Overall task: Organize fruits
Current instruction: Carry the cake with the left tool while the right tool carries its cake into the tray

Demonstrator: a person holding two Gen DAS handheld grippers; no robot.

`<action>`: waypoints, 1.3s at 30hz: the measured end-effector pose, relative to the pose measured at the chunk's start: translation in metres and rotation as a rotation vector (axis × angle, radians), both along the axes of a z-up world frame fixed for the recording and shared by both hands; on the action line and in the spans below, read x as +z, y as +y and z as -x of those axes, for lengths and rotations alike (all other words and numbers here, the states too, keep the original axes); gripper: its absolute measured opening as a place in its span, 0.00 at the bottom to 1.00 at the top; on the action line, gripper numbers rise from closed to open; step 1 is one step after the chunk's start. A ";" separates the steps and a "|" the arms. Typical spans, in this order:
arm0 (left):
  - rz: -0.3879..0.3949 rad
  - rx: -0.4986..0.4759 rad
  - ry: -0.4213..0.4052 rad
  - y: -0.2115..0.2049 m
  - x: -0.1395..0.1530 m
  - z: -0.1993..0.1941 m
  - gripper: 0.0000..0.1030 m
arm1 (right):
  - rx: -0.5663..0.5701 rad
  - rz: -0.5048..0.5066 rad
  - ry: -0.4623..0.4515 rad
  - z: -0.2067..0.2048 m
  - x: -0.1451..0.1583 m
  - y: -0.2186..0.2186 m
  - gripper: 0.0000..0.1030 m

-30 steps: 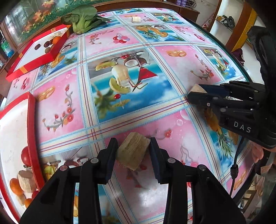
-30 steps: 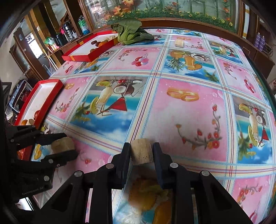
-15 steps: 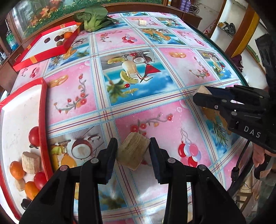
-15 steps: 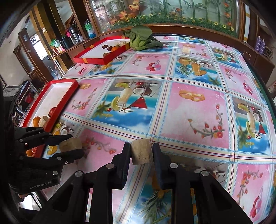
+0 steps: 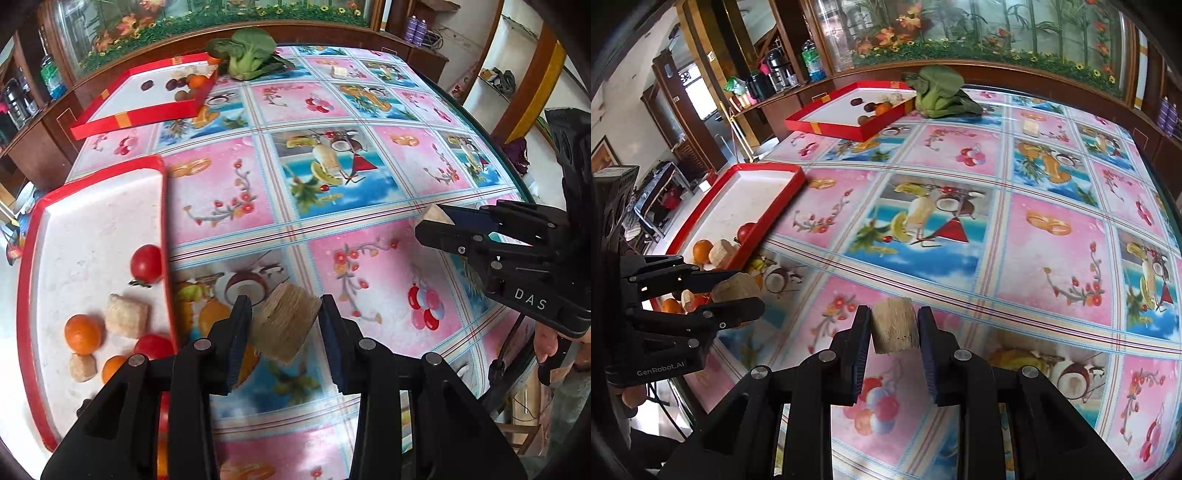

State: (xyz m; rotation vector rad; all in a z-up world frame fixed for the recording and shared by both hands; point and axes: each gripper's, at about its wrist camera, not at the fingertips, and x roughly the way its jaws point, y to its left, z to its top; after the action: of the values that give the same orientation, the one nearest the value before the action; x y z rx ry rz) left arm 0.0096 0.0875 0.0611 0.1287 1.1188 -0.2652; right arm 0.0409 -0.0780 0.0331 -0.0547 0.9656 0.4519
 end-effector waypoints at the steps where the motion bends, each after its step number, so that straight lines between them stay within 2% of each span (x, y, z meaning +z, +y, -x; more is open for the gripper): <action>1: -0.001 0.003 -0.002 0.003 0.001 0.001 0.34 | 0.006 0.000 -0.001 0.000 0.001 0.003 0.25; 13: 0.006 0.054 -0.012 0.036 0.008 0.007 0.34 | 0.073 -0.008 -0.005 0.002 0.006 0.039 0.25; 22: 0.035 0.146 -0.021 0.100 0.028 0.003 0.34 | 0.117 -0.035 0.001 -0.005 0.011 0.069 0.25; 31: 0.056 0.250 0.018 0.162 0.020 -0.012 0.34 | 0.178 -0.086 0.014 -0.020 0.017 0.110 0.25; 39: 0.096 0.279 0.035 0.174 0.007 -0.032 0.34 | 0.229 -0.146 0.091 -0.052 0.005 0.159 0.25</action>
State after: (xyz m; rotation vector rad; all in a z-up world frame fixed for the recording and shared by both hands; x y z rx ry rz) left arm 0.0415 0.2611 0.0681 -0.1174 1.1422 -0.0715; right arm 0.0930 0.0805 0.0383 -0.0124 1.0179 0.7400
